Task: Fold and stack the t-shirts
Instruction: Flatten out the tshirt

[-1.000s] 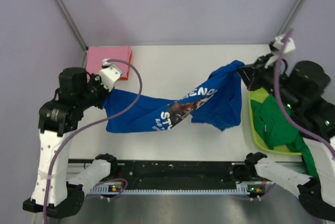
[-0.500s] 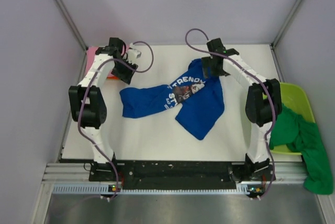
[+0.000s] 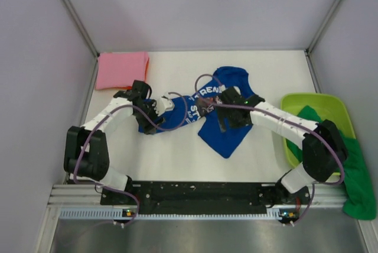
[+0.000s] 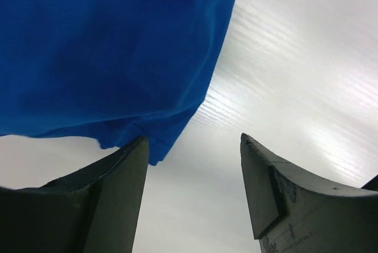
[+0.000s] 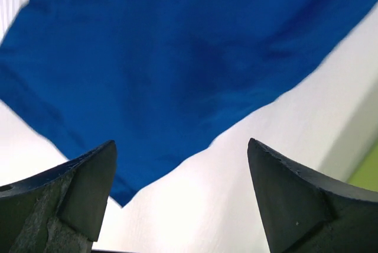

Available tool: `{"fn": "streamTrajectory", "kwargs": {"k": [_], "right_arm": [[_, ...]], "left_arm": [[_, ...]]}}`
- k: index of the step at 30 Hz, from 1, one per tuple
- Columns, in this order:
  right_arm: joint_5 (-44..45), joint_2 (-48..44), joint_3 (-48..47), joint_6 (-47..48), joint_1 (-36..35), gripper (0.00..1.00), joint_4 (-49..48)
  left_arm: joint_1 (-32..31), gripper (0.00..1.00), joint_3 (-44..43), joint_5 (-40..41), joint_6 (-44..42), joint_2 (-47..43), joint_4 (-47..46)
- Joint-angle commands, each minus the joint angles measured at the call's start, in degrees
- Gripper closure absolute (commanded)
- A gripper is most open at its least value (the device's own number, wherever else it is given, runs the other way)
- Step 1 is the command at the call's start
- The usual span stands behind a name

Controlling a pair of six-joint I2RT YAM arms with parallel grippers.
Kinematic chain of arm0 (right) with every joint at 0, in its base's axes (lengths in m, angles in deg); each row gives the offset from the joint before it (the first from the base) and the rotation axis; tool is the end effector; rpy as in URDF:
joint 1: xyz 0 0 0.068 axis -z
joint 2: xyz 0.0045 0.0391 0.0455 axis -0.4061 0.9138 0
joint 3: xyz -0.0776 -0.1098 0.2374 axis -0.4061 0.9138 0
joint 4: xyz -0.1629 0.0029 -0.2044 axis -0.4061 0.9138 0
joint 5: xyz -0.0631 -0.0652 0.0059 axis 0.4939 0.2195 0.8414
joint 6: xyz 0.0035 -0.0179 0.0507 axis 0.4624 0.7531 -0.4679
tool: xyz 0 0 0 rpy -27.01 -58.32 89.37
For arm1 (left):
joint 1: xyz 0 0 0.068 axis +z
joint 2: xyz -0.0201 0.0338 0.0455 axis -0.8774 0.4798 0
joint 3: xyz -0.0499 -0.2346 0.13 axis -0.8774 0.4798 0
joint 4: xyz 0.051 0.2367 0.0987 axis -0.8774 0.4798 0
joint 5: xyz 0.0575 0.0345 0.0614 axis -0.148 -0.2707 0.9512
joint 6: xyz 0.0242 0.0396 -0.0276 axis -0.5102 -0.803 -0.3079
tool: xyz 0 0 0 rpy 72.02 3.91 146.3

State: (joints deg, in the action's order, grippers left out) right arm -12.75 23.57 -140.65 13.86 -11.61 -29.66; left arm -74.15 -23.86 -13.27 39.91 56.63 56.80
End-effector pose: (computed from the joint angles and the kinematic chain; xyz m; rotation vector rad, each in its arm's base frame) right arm 0.2520 0.1672 0.2402 -0.2810 2.6186 -0.0950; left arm 0.2755 -0.0733 0.2317 1.3792 2.3703 -0.2678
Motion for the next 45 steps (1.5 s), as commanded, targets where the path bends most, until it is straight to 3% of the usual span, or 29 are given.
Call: {"fn": "streamTrajectory", "kwargs": {"k": [1,5,7,10,14,16,18,24,29,35,40,45], "right_arm": [[-2.4,-0.1,6.2,-8.3,-5.8,0.1,-5.1],[-0.7,3.7,10.1,-12.5,-9.9,0.12,-9.4],[-0.3,6.6,10.8,-13.3,-10.9,0.19,-11.2],[-1.1,9.5,12.3,-14.0,-11.0,0.45,-12.9],[0.6,6.9,13.9,-14.3,-10.9,0.88,-13.6],[1.1,4.3,14.4,-14.0,-10.7,1.0,-13.3],[1.0,1.0,14.9,-13.7,-10.0,1.0,-13.1],[1.3,-10.5,13.7,-10.2,-8.1,1.0,-10.4],[2.3,-21.0,10.1,-7.0,-5.2,1.0,-5.4],[3.0,-32.1,5.3,-3.0,-3.5,1.0,1.4],[5.0,-37.4,-2.5,0.3,-3.4,1.0,8.0],[7.5,-38.8,-4.9,2.6,-2.9,1.0,9.4]], "left_arm": [[-0.3,0.32,4.8,2.9,-3.0,1.8,-9.3],[-1.5,0.33,6.8,6.6,-1.2,4.1,-14.4],[-2.1,0.36,7.4,7.2,0.0,4.7,-15.9],[-2.6,0.55,8.1,8.7,1.6,5.0,-17.4],[-2.7,0.82,9.3,10.9,2.5,4.8,-20.5],[-2.7,0.89,9.5,10.6,2.5,5.0,-20.2],[-2.7,1.0,9.4,10.0,2.5,5.2,-19.4],[-2.7,1.0,5.4,10.0,6.6,-0.1,-15.4],[-2.5,1.0,1.2,19.6,12.8,-11.2,-17.1],[-2.3,1.0,-8.9,22.5,14.7,-20.1,-9.8],[-2.2,1.0,-18.7,24.0,15.2,-22.6,-2.4],[-1.0,1.0,-18.5,27.2,13.2,-20.0,-4.8]]}}
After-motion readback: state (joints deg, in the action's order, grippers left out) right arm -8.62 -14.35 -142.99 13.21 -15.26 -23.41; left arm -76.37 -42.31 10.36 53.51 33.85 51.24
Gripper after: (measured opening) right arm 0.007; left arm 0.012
